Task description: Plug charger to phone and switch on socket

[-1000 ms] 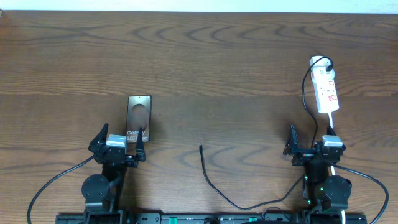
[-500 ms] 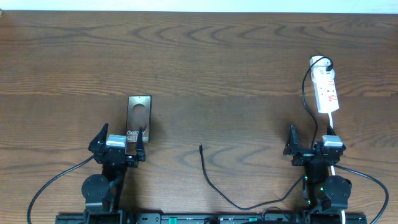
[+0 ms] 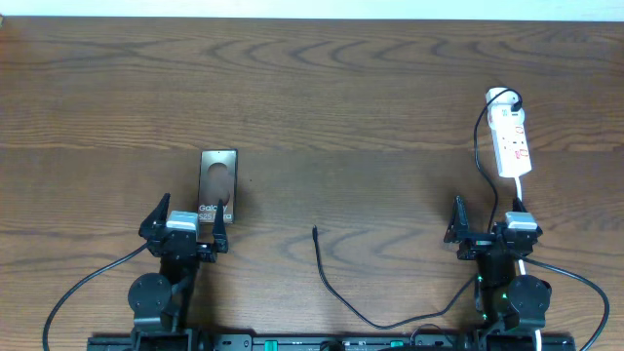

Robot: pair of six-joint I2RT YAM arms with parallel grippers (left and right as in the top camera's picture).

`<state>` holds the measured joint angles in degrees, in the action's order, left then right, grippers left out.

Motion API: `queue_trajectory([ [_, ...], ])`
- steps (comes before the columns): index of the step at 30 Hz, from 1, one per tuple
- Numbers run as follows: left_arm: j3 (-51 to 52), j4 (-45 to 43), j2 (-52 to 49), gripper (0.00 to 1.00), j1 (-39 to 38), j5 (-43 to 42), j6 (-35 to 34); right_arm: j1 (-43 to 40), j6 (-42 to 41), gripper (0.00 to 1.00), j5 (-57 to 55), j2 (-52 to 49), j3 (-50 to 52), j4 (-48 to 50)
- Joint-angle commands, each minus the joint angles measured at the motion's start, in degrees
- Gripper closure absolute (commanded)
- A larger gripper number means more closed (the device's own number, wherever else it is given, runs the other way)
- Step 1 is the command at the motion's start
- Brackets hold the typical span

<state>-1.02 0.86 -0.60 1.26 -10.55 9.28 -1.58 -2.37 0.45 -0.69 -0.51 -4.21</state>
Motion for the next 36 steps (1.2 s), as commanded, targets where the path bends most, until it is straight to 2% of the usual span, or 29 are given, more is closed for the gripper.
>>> queue_trajectory([
  [1, 0.8, 2.1, 0.3, 0.09, -0.3, -0.7, 0.3, 0.8, -0.6, 0.01, -0.3, 0.4, 0.2, -0.1],
  [16, -0.7, -1.3, 0.2, 0.10, -0.3, -0.7, -1.8, 0.8, -0.6, 0.01, -0.3, 0.4, 0.2, -0.1],
  [22, -4.2, -1.1, -3.9, 0.10, -0.3, -0.7, -1.9, 0.8, -0.6, 0.01, -0.3, 0.4, 0.2, -0.1],
  [30, -20.3, 1.7, -23.8, 0.09, -0.3, -0.7, -2.0, 0.8, -0.6, 0.01, -0.3, 0.4, 0.2, -0.1],
  [36, -44.0, 20.7, -46.0, 0.10, -0.3, -0.7, -2.0, 0.8, -0.6, 0.01, -0.3, 0.4, 0.2, -0.1],
])
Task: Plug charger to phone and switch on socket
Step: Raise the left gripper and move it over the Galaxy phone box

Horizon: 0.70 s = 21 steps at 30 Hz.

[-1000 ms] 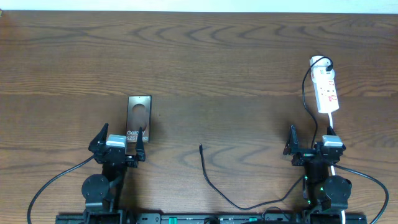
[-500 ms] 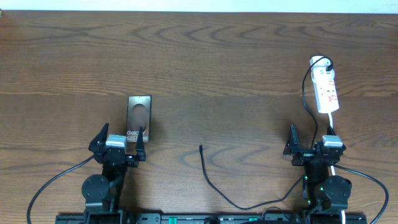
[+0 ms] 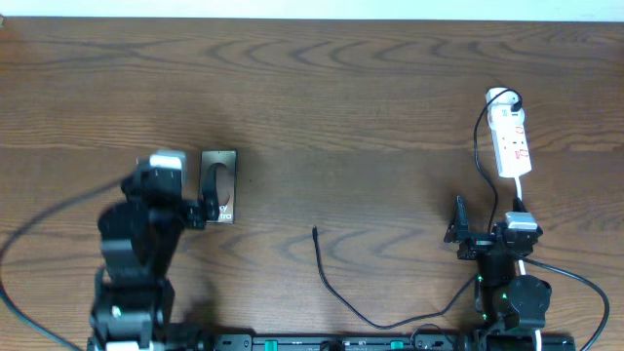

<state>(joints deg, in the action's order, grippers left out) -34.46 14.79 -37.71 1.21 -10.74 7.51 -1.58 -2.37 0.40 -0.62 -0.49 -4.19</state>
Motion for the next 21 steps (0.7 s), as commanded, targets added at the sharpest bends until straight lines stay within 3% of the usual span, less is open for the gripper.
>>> queue_trajectory([
  [1, -13.6, 9.8, -11.8, 0.10, -0.3, -0.5, -0.2, 0.8, -0.6, 0.01, -0.3, 0.3, 0.2, -0.1],
  [7, -29.6, 26.6, -31.4, 0.09, -0.3, 0.1, 1.0, 0.8, -0.6, 0.01, -0.3, 0.3, 0.2, -0.1],
  [16, -31.0, 28.0, -46.9, 0.10, -0.3, -3.0, 1.0, 0.8, -0.6, 0.01, -0.3, 0.3, 0.2, -0.1],
  [17, -31.0, 28.0, -47.7, 0.23, -0.3, -4.0, 1.0, 0.8, -0.6, 0.01, -0.3, 0.3, 0.2, -0.1],
  [18, -31.0, 28.0, -48.2, 0.54, -0.3, -4.5, 1.0, 0.8, -0.6, 0.01, -0.3, 0.3, 0.2, -0.1],
  [19, -31.0, 28.0, -48.6, 0.73, -0.3, -4.7, 1.0, 0.8, -0.6, 0.01, -0.3, 0.3, 0.2, -0.1],
  [20, -31.0, 27.7, -48.9, 0.76, -0.3, -4.7, 1.0, 0.8, -0.6, 0.01, -0.3, 0.3, 0.2, -0.1],
  [21, -31.0, 27.6, -48.9, 0.58, -0.3, -4.7, 1.0, 0.8, -0.6, 0.01, -0.3, 0.3, 0.2, -0.1],
])
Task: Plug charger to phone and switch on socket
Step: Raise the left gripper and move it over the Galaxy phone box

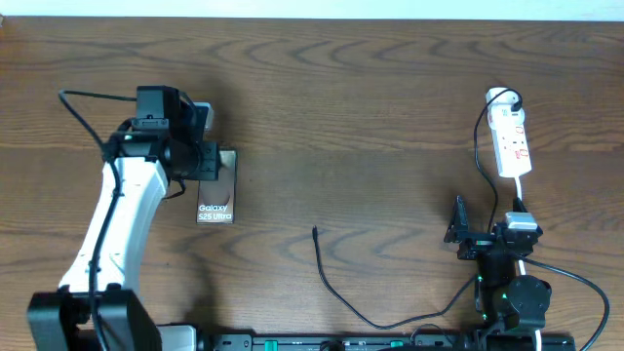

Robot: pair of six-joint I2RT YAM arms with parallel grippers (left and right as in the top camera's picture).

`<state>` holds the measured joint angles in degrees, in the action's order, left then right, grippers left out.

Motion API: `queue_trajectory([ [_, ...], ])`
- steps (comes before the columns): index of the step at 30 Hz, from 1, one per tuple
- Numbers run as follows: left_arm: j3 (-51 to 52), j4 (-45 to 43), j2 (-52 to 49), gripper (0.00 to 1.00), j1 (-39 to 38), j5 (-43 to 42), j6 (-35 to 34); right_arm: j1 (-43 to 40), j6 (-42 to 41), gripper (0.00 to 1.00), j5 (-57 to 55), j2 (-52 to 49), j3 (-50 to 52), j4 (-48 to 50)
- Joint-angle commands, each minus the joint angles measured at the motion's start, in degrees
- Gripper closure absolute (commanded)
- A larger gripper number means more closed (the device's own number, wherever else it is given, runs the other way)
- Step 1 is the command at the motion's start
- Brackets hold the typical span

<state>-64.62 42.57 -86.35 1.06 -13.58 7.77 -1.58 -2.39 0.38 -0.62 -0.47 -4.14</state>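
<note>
The phone (218, 198) lies flat on the wooden table at the left, a "Galaxy S25 Ultra" label on it. My left gripper (207, 161) is stretched out over the phone's top left corner and hides it; its jaws look open. The black charger cable (331, 288) lies on the table, its free plug end (314, 231) at centre, well right of the phone. The white socket strip (511, 138) lies at the far right with the charger plugged in at its top. My right gripper (466, 232) sits low near the front edge, open and holding nothing.
The cable runs from the strip down past the right arm and along the front edge (409, 325). The left arm's own lead (83, 102) loops above it. Bare wood lies between phone and strip.
The left arm has reached further back and to the right. Its gripper was beside the phone's left edge and now sits over the phone's top corner. Phone, cable and right arm are unchanged.
Both arms first sat folded at the front edge, the left gripper just below the phone. The left arm then stood raised beside the phone's left edge. Now it is stretched out with its gripper over the phone's top. Nothing else has moved.
</note>
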Motion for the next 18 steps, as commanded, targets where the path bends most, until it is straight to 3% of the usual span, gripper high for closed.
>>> queue_trajectory([
  [1, -0.9, -0.2, -0.2, 0.02, -0.1, -1.9, 0.7, 0.8, -0.5, 0.01, -0.2, 0.3, 0.2, -0.2],
  [18, -1.5, 7.4, -0.8, 0.02, -0.3, 0.9, -5.3, 0.8, -0.5, 0.01, -0.2, 0.2, 0.2, -0.2],
])
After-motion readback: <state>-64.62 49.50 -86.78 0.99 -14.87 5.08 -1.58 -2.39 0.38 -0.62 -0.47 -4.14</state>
